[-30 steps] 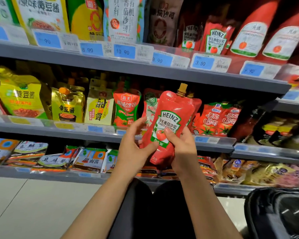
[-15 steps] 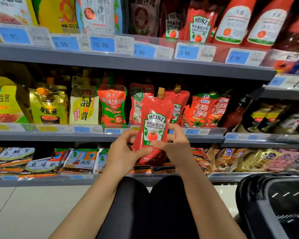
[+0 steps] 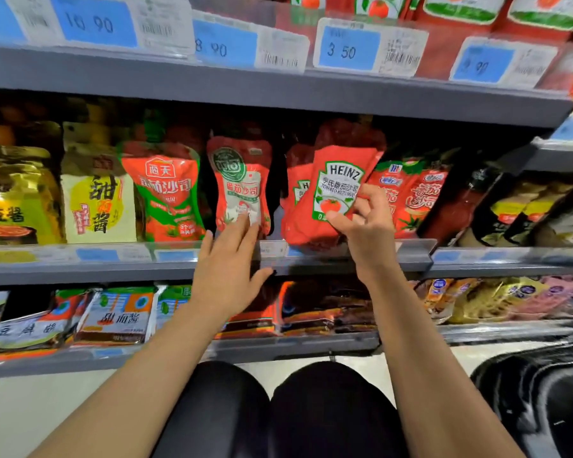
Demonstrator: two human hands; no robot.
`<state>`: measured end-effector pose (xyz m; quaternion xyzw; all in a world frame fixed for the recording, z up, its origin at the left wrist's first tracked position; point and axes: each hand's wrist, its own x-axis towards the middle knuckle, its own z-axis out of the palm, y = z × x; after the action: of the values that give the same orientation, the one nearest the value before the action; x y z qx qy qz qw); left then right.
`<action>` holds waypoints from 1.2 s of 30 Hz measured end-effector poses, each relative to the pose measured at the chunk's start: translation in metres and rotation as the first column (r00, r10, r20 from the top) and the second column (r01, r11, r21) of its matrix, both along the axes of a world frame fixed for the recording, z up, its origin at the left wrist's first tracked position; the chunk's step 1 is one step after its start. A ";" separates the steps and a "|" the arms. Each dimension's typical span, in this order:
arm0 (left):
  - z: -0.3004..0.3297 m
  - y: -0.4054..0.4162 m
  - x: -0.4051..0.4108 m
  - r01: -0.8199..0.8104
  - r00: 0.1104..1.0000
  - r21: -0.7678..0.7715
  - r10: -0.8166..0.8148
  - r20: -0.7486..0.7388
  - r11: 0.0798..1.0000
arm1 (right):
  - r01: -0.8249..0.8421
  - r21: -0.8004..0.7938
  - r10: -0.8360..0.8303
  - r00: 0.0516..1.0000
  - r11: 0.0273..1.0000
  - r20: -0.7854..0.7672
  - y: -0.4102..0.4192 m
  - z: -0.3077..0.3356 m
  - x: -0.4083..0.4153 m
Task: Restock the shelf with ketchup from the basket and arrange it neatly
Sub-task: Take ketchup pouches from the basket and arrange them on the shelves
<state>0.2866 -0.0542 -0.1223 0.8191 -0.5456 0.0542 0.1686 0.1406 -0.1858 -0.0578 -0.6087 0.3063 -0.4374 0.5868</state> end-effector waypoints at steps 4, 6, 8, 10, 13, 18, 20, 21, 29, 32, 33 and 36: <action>-0.010 0.002 0.005 0.027 0.995 0.038 -0.031 0.093 0.999 | 0.024 -0.043 -0.024 1.000 0.999 0.001 -0.012 -0.002 0.016; -0.011 0.001 0.004 0.023 0.995 0.034 -0.026 0.098 0.999 | 0.009 -0.094 -0.012 1.000 0.995 -0.026 -0.015 -0.005 0.020; -0.011 0.000 0.002 0.025 0.994 0.032 -0.029 0.107 0.999 | 0.003 -0.143 -0.013 0.998 0.990 -0.064 -0.015 -0.007 0.023; -0.010 0.002 0.003 0.035 0.994 0.036 -0.038 0.101 0.999 | 0.016 -0.172 -0.032 0.996 0.985 -0.089 -0.013 -0.010 0.023; -0.008 0.004 0.004 0.042 0.995 0.033 -0.044 0.084 0.999 | 0.033 -0.263 -0.075 0.986 0.964 -0.152 -0.008 -0.016 0.022; -0.003 0.006 0.006 0.057 0.996 0.064 -0.061 0.061 0.996 | -0.013 -0.320 -0.099 0.938 0.947 -0.331 -0.008 -0.020 0.016; -0.003 0.006 0.006 0.073 0.995 0.083 -0.079 0.067 0.994 | -0.011 -0.345 -0.132 0.911 0.939 -0.390 -0.011 -0.019 0.016; -0.003 0.006 0.006 0.081 0.994 0.091 -0.087 0.065 0.993 | 0.003 -0.340 -0.144 0.910 0.940 -0.390 -0.013 -0.019 0.017; -0.004 0.008 0.009 0.099 0.993 0.092 -0.104 0.047 0.991 | 0.017 -0.265 -0.117 0.923 0.964 -0.365 -0.025 -0.025 0.035; -0.005 0.006 0.010 0.107 0.993 0.086 -0.110 0.034 0.991 | 0.000 -0.344 -0.163 0.880 0.939 -0.447 -0.021 -0.035 0.033; -0.005 0.006 0.009 0.104 0.994 0.073 -0.106 0.025 0.992 | -0.013 -0.378 -0.188 0.852 0.926 -0.489 -0.020 -0.039 0.030; -0.006 0.007 0.007 0.093 0.995 0.047 -0.094 0.032 0.995 | -0.017 -0.434 -0.273 0.757 0.901 -0.594 -0.017 -0.044 0.021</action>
<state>0.2933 -0.0475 -0.1286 0.7953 -0.5871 0.0478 0.1432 0.1616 -0.2027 -0.1023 -0.8079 0.4304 -0.2971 0.2717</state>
